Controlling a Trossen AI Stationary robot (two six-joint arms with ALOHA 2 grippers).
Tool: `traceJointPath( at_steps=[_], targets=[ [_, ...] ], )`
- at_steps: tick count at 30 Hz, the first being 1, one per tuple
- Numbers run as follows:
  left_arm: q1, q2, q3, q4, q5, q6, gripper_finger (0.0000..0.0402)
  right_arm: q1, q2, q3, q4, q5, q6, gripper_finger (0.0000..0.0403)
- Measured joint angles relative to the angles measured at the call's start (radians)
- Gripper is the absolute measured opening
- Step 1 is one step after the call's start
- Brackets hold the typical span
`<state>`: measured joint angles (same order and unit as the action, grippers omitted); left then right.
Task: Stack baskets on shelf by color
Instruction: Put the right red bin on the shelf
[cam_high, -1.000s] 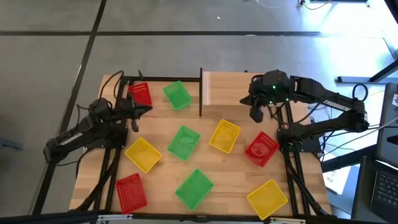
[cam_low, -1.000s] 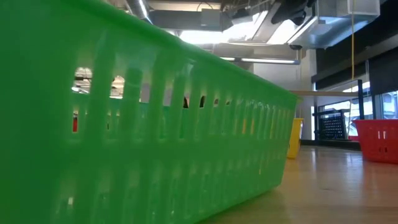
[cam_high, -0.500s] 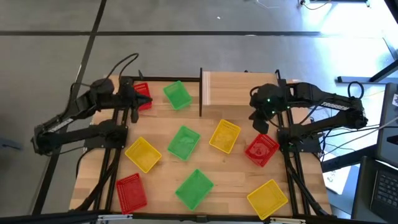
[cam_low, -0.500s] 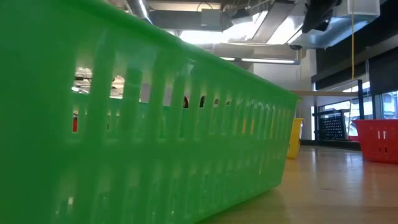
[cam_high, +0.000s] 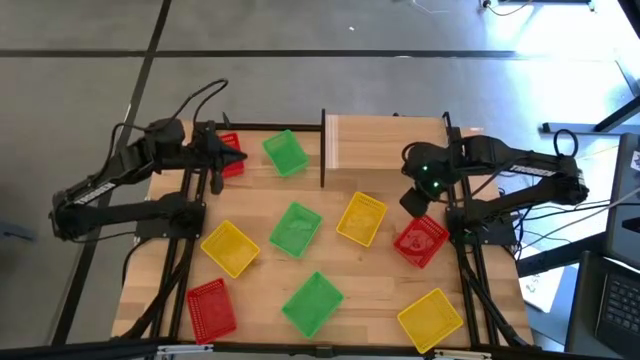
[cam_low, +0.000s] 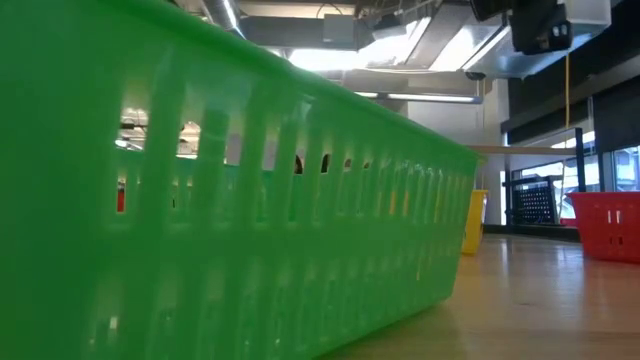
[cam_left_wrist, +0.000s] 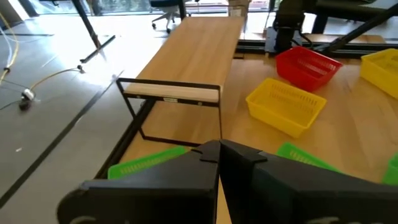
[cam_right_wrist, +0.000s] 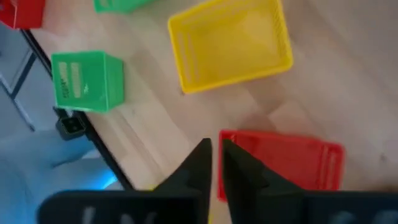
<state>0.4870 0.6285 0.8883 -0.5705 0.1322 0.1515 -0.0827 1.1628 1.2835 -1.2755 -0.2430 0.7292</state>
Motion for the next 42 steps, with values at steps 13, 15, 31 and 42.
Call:
traceJointPath(
  at_steps=[13, 15, 31, 42],
  targets=[
    [-0.061, 0.000, 0.000, 0.000, -0.002, 0.017, 0.0000, 0.171, 0.122, -0.136, 0.001, -0.101, 0.230, 0.0121],
    [-0.066, 0.000, 0.000, 0.000, -0.007, 0.017, 0.0000, 0.204, 0.149, -0.164, 0.012, -0.101, 0.260, 0.0121],
    [-0.071, 0.000, 0.000, 0.001, -0.009, 0.018, 0.0000, 0.290, 0.373, -0.225, 0.180, -0.084, 0.309, 0.0122],
    [-0.071, 0.000, 0.000, 0.002, -0.008, 0.018, 0.0000, 0.290, 0.487, -0.226, 0.184, -0.018, 0.251, 0.0122]
  ],
)
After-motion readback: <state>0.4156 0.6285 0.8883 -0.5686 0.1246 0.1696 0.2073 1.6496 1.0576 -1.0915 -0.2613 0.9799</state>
